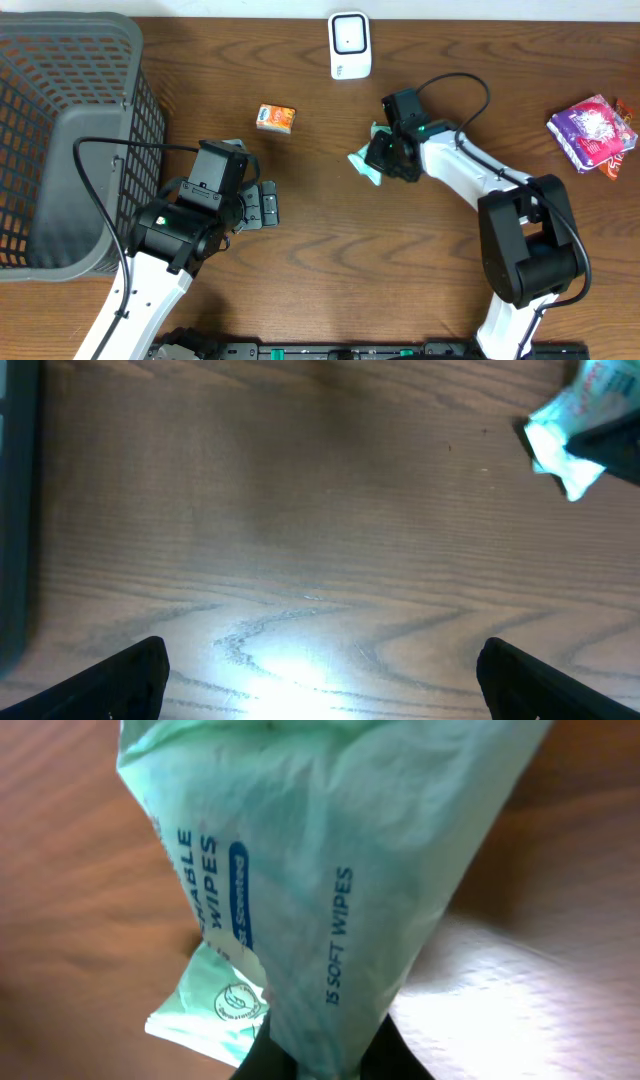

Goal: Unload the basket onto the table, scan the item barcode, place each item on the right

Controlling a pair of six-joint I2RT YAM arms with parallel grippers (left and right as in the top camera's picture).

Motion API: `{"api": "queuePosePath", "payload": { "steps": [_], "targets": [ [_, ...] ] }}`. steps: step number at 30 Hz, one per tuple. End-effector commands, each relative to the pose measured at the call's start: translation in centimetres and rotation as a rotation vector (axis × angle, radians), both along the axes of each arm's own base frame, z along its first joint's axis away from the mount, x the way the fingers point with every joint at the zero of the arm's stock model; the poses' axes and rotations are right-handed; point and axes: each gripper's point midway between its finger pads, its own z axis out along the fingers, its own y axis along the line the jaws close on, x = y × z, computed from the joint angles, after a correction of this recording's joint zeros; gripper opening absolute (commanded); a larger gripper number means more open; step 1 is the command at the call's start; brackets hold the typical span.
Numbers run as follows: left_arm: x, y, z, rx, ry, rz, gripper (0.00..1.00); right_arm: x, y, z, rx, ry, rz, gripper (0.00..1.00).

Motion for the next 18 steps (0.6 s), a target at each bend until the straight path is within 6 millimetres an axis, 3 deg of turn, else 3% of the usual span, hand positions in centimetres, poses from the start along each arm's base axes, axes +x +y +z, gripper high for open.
{"api": "queuePosePath", "payload": {
  "steps": [1,5,9,12,15,18],
  "targets": [
    [0.1,0.2,0.0,0.011,-0.001,-0.004,0.98,2.1,-1.4,3.9,-0.086,-0.105,0.173,0.01],
    [0.1,0.2,0.0,0.011,-0.001,-0.004,0.97,1.6,-3.2,6.9,-0.24,-0.081,0.351,0.01],
    [0.1,0.2,0.0,0.011,-0.001,-0.004,0.98,0.3,-7.7,8.5,-0.533,-0.001,0.351,0.01],
    [0.1,0.2,0.0,0.011,-0.001,-0.004,0.98,-1.4,-9.7,8.5,-0.644,0.081,0.366,0.01],
    [0.1,0.2,0.0,0.011,-0.001,-0.004,0.98,-3.4,-10.3,7.8,-0.656,0.18,0.393,0.01],
    [0.1,0.2,0.0,0.011,-0.001,-0.004,0.98,-4.0,-10.4,7.2,-0.659,0.216,0.401,0.01]
  ]
}}
